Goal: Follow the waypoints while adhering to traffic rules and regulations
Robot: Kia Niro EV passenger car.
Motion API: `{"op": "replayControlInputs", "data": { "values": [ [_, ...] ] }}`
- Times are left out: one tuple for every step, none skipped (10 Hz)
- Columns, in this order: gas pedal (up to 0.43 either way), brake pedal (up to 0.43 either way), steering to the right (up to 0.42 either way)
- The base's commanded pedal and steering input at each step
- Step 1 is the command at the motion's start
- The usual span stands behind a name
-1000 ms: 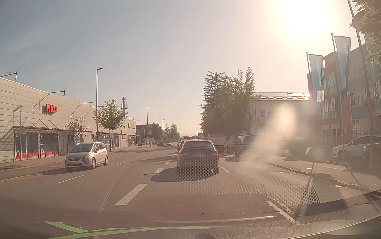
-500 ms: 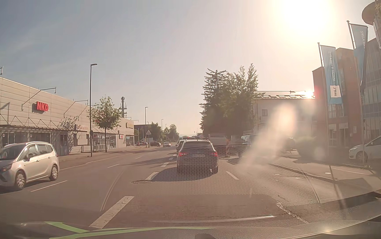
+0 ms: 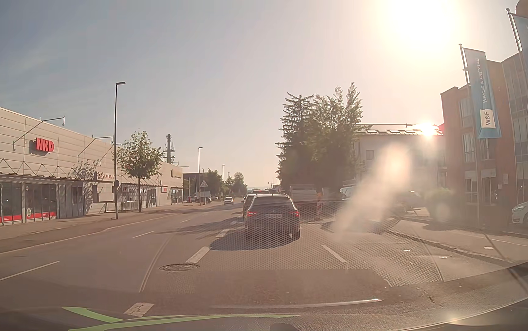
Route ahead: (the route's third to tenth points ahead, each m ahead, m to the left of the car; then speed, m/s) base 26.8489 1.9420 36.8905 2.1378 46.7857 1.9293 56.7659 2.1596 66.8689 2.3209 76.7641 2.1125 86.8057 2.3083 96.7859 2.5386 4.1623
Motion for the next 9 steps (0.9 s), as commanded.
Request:
{"op": "replayControlInputs", "data": {
  "values": [
    [0.028, 0.000, 0.003],
    [0.028, 0.000, 0.003],
    [0.028, 0.000, 0.003],
    [0.028, 0.000, 0.003],
    [0.028, 0.000, 0.003],
    [0.028, 0.000, 0.003],
    [0.028, 0.000, 0.003],
    [0.028, 0.000, 0.003],
    [0.028, 0.000, 0.002]
  ]
}}
